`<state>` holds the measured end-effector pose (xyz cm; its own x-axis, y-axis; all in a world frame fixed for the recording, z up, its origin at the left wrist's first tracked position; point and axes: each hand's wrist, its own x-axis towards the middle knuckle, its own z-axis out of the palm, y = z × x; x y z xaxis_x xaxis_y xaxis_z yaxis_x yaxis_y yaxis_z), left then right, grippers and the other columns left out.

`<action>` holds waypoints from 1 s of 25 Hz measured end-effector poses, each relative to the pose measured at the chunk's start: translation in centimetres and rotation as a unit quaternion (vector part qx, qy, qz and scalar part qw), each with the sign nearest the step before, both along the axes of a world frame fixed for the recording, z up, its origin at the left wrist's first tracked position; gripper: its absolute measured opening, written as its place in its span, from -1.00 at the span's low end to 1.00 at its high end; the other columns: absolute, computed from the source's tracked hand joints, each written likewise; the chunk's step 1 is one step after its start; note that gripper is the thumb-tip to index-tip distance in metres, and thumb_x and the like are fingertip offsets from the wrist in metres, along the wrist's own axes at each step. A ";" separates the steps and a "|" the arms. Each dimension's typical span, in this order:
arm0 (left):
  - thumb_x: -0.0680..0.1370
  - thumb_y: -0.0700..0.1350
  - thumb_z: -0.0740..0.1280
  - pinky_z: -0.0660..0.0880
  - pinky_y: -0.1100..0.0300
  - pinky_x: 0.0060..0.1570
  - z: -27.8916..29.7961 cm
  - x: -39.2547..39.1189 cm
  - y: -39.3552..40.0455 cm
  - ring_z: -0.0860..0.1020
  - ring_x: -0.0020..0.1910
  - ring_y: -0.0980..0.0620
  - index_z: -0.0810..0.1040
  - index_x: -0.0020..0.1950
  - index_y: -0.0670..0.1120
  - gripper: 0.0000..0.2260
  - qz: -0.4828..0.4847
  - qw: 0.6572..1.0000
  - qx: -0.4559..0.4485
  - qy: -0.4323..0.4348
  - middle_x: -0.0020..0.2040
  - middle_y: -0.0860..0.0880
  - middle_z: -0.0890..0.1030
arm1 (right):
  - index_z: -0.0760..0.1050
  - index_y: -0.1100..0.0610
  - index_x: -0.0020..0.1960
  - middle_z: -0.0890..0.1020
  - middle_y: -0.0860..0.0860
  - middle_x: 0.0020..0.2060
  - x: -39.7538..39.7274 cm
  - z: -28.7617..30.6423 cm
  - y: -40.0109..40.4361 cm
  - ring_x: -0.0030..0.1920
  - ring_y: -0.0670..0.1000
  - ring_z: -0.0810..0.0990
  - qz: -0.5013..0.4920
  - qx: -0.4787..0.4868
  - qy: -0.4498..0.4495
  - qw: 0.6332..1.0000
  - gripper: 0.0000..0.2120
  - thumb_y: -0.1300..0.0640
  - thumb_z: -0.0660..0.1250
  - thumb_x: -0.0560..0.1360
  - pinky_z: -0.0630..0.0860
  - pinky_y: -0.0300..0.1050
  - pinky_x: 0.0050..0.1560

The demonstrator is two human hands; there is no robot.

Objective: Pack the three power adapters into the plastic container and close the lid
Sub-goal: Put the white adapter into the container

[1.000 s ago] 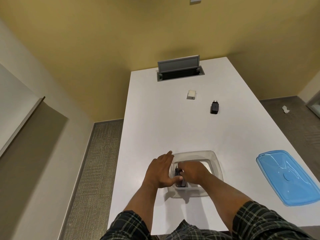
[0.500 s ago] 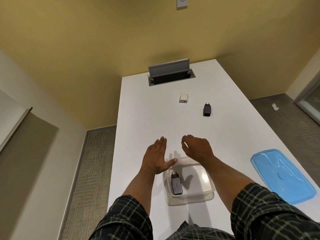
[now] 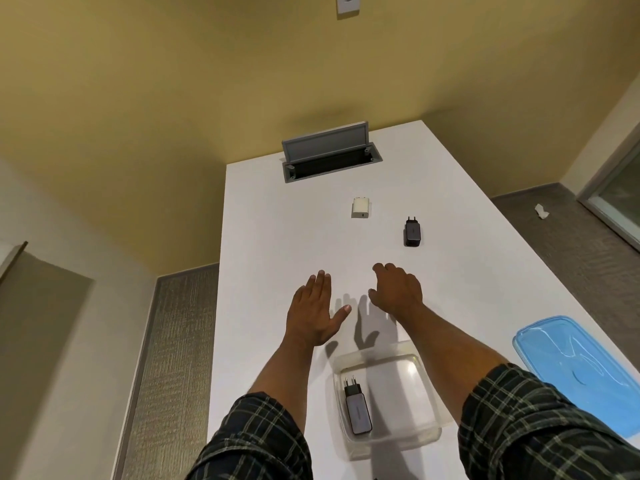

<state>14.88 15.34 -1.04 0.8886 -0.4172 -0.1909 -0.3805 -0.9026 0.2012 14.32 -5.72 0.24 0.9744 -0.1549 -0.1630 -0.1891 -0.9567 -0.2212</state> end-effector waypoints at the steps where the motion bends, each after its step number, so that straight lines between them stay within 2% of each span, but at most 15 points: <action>1: 0.64 0.34 -0.01 -0.05 0.00 0.64 -0.4 0.6 -0.2 -0.09 0.68 -0.04 -0.14 0.69 -0.09 -0.23 0.001 1.000 -0.003 0.004 0.70 -0.05 -0.11 | 0.38 0.11 0.33 0.55 0.07 0.15 0.7 -0.3 -0.2 0.15 0.16 0.56 -0.002 0.004 0.005 1.000 -0.59 -0.01 0.29 0.53 0.47 0.01 0.05; 8: 0.66 0.30 0.03 -0.02 0.01 0.63 -3.8 6.1 -1.5 -0.09 0.68 -0.05 -0.14 0.69 -0.10 -0.25 0.011 0.999 -0.013 0.037 0.70 -0.06 -0.13 | 0.34 0.12 0.39 0.52 0.12 0.19 7.5 -2.8 -1.8 0.17 0.20 0.54 -0.023 0.041 0.033 0.998 -0.54 0.02 0.28 0.53 0.50 0.03 0.04; 14: 0.67 0.26 0.07 0.06 0.04 0.62 -7.3 10.7 -1.9 -0.05 0.68 -0.06 -0.10 0.69 -0.12 -0.26 0.010 1.000 0.001 0.028 0.70 -0.08 -0.09 | 0.31 0.11 0.42 0.47 0.14 0.23 13.5 -4.8 -2.5 0.21 0.22 0.52 -0.042 0.060 0.032 0.997 -0.54 0.01 0.27 0.57 0.51 0.07 0.04; 18: 0.68 0.26 0.04 -0.01 0.04 0.64 -9.7 12.5 -2.4 -0.09 0.69 -0.05 -0.12 0.69 -0.12 -0.28 0.030 0.998 -0.025 0.050 0.70 -0.07 -0.11 | 0.27 0.10 0.46 0.43 0.18 0.28 17.1 -5.5 -2.9 0.23 0.26 0.49 -0.057 0.063 0.025 0.996 -0.52 0.03 0.25 0.59 0.52 0.12 0.04; 21: 0.68 0.28 -0.02 -0.12 0.01 0.65 -11.7 12.7 -2.8 -0.19 0.68 -0.04 -0.21 0.68 -0.08 -0.27 0.053 0.995 -0.042 0.079 0.69 -0.02 -0.22 | 0.20 0.08 0.53 0.36 0.21 0.35 19.5 -6.0 -2.8 0.26 0.28 0.47 -0.053 0.061 0.029 0.996 -0.46 0.00 0.25 0.60 0.53 0.15 0.07; 23: 0.67 0.30 -0.04 -0.13 -0.04 0.64 -12.9 12.9 -3.0 -0.23 0.67 -0.06 -0.25 0.67 -0.07 -0.26 0.050 0.997 -0.024 0.058 0.68 -0.02 -0.27 | 0.18 0.07 0.54 0.32 0.23 0.37 20.9 -6.3 -2.8 0.26 0.30 0.46 -0.045 0.054 0.023 0.997 -0.42 -0.02 0.27 0.59 0.52 0.15 0.07; 25: 0.66 0.32 -0.04 -0.10 -0.06 0.64 -13.5 13.7 -3.2 -0.20 0.68 -0.08 -0.22 0.68 -0.06 -0.25 0.048 0.998 -0.022 0.027 0.69 -0.03 -0.23 | 0.18 0.05 0.54 0.31 0.24 0.38 22.3 -6.4 -3.0 0.26 0.31 0.45 -0.041 0.057 0.014 0.997 -0.38 -0.04 0.32 0.56 0.52 0.14 0.07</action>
<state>28.55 12.18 -14.52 0.9133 -0.3405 -0.2235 -0.2810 -0.9240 0.2595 36.59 -8.71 -6.16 0.9541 -0.2133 -0.2102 -0.2734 -0.9069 -0.3205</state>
